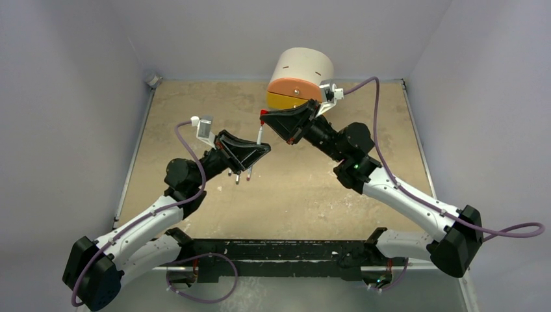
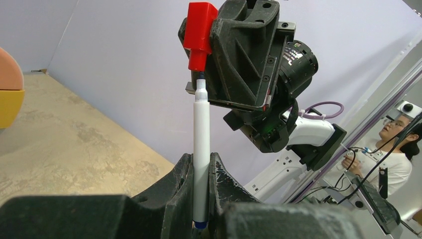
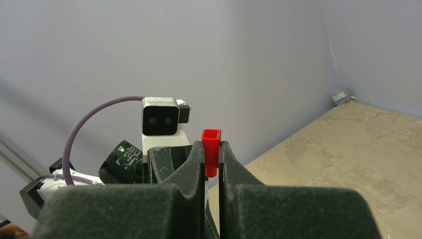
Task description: Insert the pens into the pen caps
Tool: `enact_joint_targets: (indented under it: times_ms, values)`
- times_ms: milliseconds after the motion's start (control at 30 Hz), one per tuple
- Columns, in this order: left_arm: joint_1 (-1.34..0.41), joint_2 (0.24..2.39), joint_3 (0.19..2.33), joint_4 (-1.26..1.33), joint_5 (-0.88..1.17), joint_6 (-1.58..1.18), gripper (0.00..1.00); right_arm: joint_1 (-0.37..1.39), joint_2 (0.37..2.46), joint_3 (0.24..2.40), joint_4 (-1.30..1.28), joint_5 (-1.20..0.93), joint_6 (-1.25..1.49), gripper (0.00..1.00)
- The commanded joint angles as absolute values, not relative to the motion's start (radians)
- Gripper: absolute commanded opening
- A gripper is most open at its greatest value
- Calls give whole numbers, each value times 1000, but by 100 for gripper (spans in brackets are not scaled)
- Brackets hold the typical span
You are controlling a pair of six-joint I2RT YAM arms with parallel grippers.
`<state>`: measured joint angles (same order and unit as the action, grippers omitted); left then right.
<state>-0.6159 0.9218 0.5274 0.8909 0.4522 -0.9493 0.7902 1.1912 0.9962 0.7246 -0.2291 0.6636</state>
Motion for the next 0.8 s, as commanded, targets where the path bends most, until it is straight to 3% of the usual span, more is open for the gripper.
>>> enact_joint_targets:
  times_ms: [0, 767]
  values:
    - [-620, 905, 547, 923, 444, -926, 0, 796, 1178, 1000, 790, -258, 678, 0]
    - [-620, 940, 647, 819, 370, -707, 0, 811, 1135, 919, 734, -273, 759, 0]
